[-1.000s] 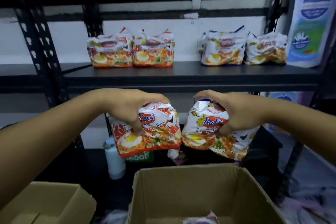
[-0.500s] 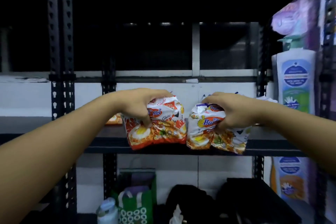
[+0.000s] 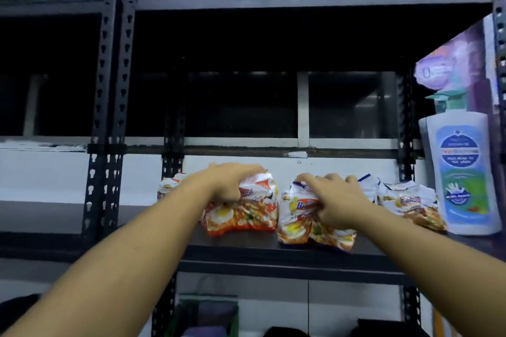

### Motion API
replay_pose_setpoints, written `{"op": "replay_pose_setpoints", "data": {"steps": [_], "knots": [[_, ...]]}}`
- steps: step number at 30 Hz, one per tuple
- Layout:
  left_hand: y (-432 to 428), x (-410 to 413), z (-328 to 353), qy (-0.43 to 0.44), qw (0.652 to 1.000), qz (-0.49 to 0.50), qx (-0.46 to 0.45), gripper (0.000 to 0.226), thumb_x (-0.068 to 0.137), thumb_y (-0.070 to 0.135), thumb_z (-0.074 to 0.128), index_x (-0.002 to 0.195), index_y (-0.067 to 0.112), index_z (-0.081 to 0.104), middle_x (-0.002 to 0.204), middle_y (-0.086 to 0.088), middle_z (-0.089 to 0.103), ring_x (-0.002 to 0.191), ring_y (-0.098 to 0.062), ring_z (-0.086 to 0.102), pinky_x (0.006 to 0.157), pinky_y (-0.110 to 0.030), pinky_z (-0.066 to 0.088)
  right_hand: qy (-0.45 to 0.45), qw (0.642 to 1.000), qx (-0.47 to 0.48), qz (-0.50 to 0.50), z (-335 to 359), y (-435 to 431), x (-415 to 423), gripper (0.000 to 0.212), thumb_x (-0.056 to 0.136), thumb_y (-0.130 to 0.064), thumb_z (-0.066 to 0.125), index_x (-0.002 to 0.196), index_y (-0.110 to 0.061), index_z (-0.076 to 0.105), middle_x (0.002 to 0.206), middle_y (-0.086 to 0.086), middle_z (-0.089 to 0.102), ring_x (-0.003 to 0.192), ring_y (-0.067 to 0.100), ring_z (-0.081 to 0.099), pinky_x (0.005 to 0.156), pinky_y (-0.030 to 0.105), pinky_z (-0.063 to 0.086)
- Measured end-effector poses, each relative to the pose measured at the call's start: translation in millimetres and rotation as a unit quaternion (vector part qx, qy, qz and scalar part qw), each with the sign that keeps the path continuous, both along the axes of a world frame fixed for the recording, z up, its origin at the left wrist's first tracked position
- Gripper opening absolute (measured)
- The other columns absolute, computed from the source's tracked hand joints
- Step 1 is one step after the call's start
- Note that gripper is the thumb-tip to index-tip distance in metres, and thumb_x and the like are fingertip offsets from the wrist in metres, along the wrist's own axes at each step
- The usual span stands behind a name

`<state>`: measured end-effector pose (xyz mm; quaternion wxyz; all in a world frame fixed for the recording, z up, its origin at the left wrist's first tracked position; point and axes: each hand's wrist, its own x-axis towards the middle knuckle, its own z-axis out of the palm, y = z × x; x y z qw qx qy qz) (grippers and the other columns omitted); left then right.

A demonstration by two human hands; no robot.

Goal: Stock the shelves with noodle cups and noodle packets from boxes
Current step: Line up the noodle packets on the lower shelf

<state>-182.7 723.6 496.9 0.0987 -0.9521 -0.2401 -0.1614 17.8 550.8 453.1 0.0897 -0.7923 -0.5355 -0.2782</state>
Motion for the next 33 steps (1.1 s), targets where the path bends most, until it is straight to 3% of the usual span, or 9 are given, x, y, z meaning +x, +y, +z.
{"op": "replay_pose_setpoints", "data": {"steps": [3,5,8,10,13,16,18,21,33], "knots": [[18,22,-32,0.023,0.998,0.015,-0.059,0.105,0.084,-0.009,0.059,0.16,0.047,0.013,0.166,0.0,0.032,0.134,-0.025,0.052,0.104,-0.047,0.05,-0.015,0.999,0.006,-0.038,-36,12,4,0.083,0.09,-0.036,0.06,0.153,-0.043,0.008,0.162,-0.007,0.031,0.15,0.026,0.023,0.116,0.067,0.011],[29,36,-42,0.018,0.999,0.008,-0.05,0.107,0.082,-0.005,0.058,0.161,0.046,0.006,0.169,0.002,0.026,0.148,-0.027,0.039,0.119,-0.058,0.032,-0.058,0.997,0.012,-0.044,-50,15,7,0.086,0.087,-0.056,0.053,0.155,-0.041,0.002,0.166,-0.003,0.018,0.153,0.029,0.013,0.115,0.071,0.006],[31,48,-46,0.024,0.998,0.014,-0.058,0.111,0.074,0.007,0.061,0.161,0.045,0.001,0.17,-0.002,0.022,0.153,-0.029,0.027,0.121,-0.071,0.006,-0.03,0.999,0.014,-0.034,-54,18,11,0.092,0.081,-0.074,0.046,0.154,-0.045,-0.001,0.169,-0.004,0.006,0.155,0.03,0.001,0.112,0.079,0.002],[24,46,-47,0.0,0.998,0.01,-0.055,0.109,0.077,0.021,0.066,0.162,0.043,0.002,0.17,-0.002,0.022,0.154,-0.029,0.025,0.121,-0.072,0.002,0.031,0.999,0.031,-0.021,-59,23,14,0.094,0.079,-0.083,0.046,0.153,-0.051,-0.002,0.169,-0.01,-0.002,0.155,0.028,-0.01,0.108,0.083,0.003],[18,41,-67,-0.145,0.985,0.03,0.088,0.092,0.084,0.062,0.054,0.162,0.04,0.01,0.166,0.006,0.032,0.153,-0.023,0.025,0.118,-0.074,0.0,0.096,0.994,0.056,-0.005,-67,29,18,0.093,0.077,-0.086,0.052,0.149,-0.055,0.001,0.165,-0.019,-0.009,0.153,0.023,-0.022,0.106,0.084,0.018],[11,42,-106,-0.298,0.944,0.091,0.111,0.085,0.084,0.082,0.037,0.158,0.046,0.016,0.163,0.011,0.032,0.155,-0.025,0.014,0.114,-0.075,0.002,0.102,0.991,0.083,-0.005,-71,37,24,0.089,0.079,-0.082,0.056,0.148,-0.055,0.007,0.165,-0.019,-0.005,0.152,0.021,-0.022,0.105,0.079,0.029],[13,48,-124,-0.27,0.957,0.102,0.039,0.086,0.081,0.087,0.04,0.155,0.055,0.008,0.168,0.012,0.013,0.156,-0.027,-0.003,0.112,-0.078,0.012,0.102,0.99,0.094,-0.01,-72,42,26,0.087,0.08,-0.079,0.059,0.148,-0.054,0.009,0.165,-0.018,0.0,0.152,0.022,-0.019,0.103,0.077,0.034],[28,58,-124,-0.225,0.968,0.114,0.002,0.101,0.07,0.095,0.05,0.153,0.057,0.007,0.169,0.011,0.004,0.156,-0.026,-0.009,0.109,-0.077,0.022,0.099,0.99,0.095,-0.021,-72,51,31,0.087,0.081,-0.074,0.063,0.148,-0.054,0.01,0.164,-0.017,0.004,0.152,0.022,-0.016,0.101,0.074,0.036],[65,57,-119,-0.235,0.967,0.097,-0.005,0.096,0.073,0.066,0.077,0.149,0.056,0.02,0.163,0.014,0.018,0.152,-0.025,0.008,0.103,-0.071,0.036,0.089,0.988,0.121,-0.047,-73,92,38,0.081,0.081,-0.065,0.067,0.146,-0.052,0.019,0.158,-0.013,0.018,0.15,0.025,-0.006,0.097,0.072,0.039]]}}
